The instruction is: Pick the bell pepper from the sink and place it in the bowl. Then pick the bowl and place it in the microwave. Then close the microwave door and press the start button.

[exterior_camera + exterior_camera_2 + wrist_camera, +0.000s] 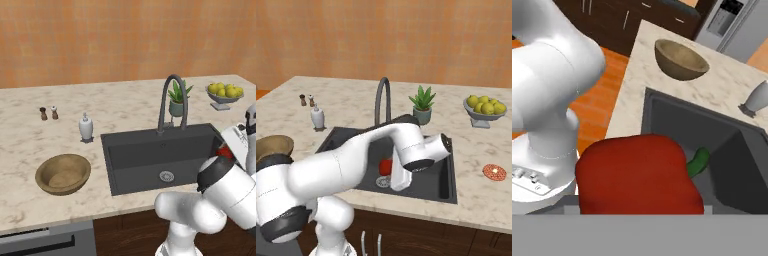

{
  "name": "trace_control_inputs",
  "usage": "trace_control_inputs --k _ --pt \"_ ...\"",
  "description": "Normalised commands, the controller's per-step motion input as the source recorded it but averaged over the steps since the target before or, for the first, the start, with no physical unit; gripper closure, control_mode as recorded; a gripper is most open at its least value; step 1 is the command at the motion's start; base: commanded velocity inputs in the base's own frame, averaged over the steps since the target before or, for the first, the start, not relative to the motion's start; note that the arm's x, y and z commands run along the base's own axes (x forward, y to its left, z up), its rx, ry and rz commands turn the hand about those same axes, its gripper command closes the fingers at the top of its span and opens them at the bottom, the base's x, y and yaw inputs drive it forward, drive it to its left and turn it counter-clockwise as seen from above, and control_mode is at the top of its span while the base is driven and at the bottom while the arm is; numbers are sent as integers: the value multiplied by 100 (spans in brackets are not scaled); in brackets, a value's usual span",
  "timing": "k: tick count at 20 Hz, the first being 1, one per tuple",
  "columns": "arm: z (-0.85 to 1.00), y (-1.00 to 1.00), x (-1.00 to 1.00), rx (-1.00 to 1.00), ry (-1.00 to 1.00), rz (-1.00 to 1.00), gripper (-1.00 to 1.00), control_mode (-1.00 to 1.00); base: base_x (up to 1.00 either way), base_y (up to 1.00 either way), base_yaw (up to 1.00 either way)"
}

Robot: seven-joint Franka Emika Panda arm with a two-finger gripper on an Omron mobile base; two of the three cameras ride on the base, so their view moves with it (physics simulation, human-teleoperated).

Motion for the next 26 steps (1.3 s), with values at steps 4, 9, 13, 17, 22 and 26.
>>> trace_control_inputs --k 4,9,13,17,22,26 --pt "71 95 -38 -15 -1 -11 100 -100 0 0 0" --pt "57 100 -26 -6 0 -9 100 -100 0 0 0" --pt "51 100 -2 -2 1 -3 100 -100 0 0 0" --pt "40 100 0 -10 1 0 100 -100 0 0 0" --pt "22 100 1 -21 16 0 100 -100 0 0 0" --pt "10 98 18 -16 22 0 100 -100 0 0 0"
